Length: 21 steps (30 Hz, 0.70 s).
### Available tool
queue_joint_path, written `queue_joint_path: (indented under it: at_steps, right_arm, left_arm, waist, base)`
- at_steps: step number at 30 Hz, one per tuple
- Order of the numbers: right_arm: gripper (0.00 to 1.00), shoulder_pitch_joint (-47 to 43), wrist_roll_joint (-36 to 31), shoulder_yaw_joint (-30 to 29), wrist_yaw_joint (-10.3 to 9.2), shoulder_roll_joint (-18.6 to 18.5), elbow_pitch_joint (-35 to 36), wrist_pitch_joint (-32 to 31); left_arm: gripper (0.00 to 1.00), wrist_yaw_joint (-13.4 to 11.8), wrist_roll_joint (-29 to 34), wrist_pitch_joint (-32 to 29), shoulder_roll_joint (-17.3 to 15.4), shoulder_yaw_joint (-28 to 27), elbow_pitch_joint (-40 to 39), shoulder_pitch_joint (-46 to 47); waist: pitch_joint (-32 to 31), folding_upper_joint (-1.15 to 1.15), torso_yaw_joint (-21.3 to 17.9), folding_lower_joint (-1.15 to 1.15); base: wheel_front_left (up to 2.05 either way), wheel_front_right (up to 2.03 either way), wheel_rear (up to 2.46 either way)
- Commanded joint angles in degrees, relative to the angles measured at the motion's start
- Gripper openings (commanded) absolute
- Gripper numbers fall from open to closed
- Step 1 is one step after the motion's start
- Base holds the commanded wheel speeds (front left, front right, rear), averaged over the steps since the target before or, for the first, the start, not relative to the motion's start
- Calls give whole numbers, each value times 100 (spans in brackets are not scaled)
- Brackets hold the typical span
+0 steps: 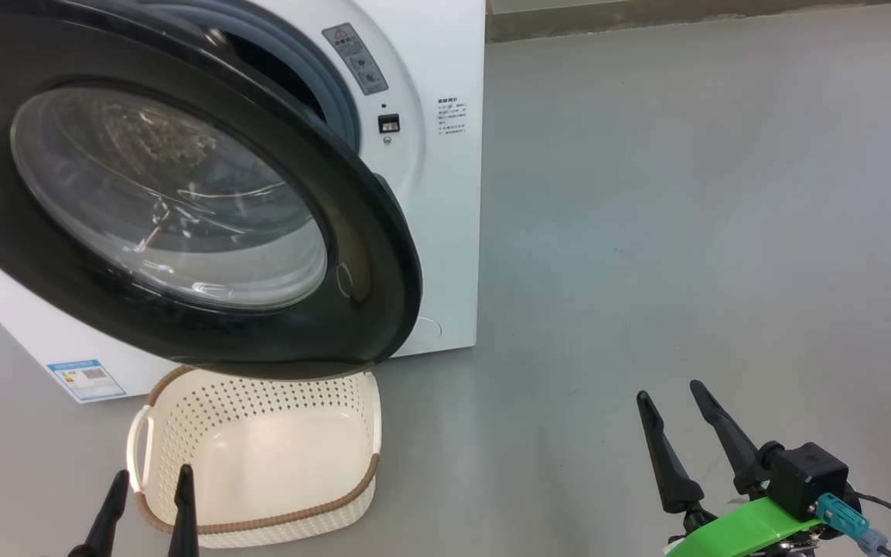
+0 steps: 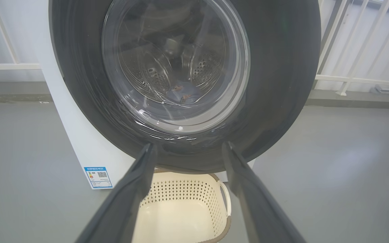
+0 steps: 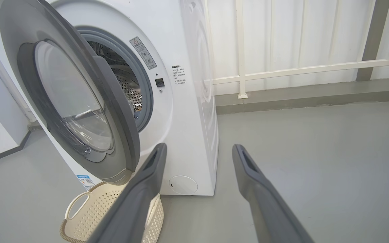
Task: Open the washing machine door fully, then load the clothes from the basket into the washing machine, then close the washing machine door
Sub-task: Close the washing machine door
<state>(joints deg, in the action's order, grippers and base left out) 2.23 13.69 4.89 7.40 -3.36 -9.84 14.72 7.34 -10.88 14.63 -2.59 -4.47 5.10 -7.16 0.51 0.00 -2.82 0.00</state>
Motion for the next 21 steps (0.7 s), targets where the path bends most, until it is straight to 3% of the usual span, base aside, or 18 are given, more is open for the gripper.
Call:
queue_joint_path:
  at_steps: [1, 5, 7, 10, 14, 16, 17, 21]
  right_arm:
    - [100, 62, -51, 129, 9, -20, 142, 28]
    - [100, 70, -51, 118, 9, -19, 132, 28]
    - [87, 72, -53, 114, 9, -17, 130, 28]
    - [80, 72, -58, 104, 9, -13, 130, 28]
    - [82, 67, -66, 93, 9, -9, 133, 28]
    - [14, 64, -78, 92, 9, -5, 125, 28]
    - [0, 63, -85, 89, 9, -4, 118, 28]
    - [0, 74, -75, 30, 9, 3, 173, 28]
  left_arm:
    - [100, 14, -7, 37, -49, -191, -145, 126]
    - [100, 14, -33, 37, -46, -197, -135, 134]
    - [100, 14, -64, 37, -43, -218, -194, 146]
    - [100, 14, -74, 37, -41, -220, -227, 140]
    - [100, 14, -80, 37, -39, -212, -233, 144]
    - [100, 14, -86, 37, -37, -207, -219, 143]
    - [100, 14, -90, 37, -37, -207, -214, 143]
    - [100, 14, -109, 37, -36, -203, -204, 145]
  waist:
    - [-1, 0, 6, 0]
    - [-3, 0, 11, 0]
    - [-1, 0, 14, 0]
    - [2, 0, 21, 0]
    - [9, 0, 32, 0]
    - [14, 0, 38, 0]
    - [17, 0, 40, 0]
    - [30, 0, 40, 0]
  base:
    - [0, 0, 0]
    - [0, 0, 0]
    - [0, 0, 0]
    - [0, 0, 0]
    - [0, 0, 0]
    - [0, 0, 0]
    - [0, 0, 0]
    - [0, 0, 0]
